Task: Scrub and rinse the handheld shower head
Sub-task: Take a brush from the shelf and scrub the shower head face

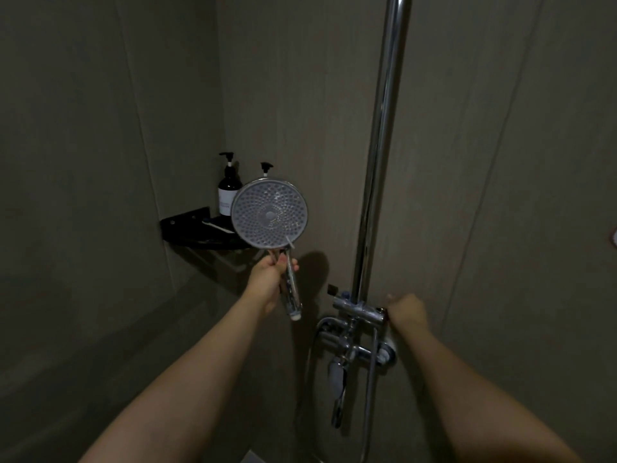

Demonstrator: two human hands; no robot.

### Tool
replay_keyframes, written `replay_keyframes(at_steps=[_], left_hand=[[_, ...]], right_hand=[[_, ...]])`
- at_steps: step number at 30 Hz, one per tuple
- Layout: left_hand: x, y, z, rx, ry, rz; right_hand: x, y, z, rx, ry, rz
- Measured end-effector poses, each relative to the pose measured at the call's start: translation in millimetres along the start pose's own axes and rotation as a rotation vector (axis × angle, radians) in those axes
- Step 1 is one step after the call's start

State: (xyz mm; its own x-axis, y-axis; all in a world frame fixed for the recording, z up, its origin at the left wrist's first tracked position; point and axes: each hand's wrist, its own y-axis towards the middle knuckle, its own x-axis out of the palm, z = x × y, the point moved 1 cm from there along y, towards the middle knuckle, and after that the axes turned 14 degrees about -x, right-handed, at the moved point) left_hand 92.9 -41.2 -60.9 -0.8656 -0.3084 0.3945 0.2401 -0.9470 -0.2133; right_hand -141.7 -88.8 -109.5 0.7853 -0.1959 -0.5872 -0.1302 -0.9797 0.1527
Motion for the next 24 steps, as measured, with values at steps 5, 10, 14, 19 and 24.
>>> replay_keyframes(at_steps=[5,10,14,19,24], left_hand=[[-39,-16,34,0.065,-0.059,0.043],[-92,-37,67,0.144,-0.093,0.102],[-138,-46,90,0.187,-0.113,0.087],[-183,-53,110,0.218,-0.052,0.097],[-204,-52,127,0.283,-0.022,0.141]], right_hand=[[10,-26,-69,-0.247,-0.25,0.162],[55,-37,-134,-0.534,-0.284,0.164],[89,-43,-198,-0.701,-0.188,0.022],[121,-33,-264,-0.699,-0.166,-0.208],[161,-8,-309,-0.699,-0.36,-0.38]])
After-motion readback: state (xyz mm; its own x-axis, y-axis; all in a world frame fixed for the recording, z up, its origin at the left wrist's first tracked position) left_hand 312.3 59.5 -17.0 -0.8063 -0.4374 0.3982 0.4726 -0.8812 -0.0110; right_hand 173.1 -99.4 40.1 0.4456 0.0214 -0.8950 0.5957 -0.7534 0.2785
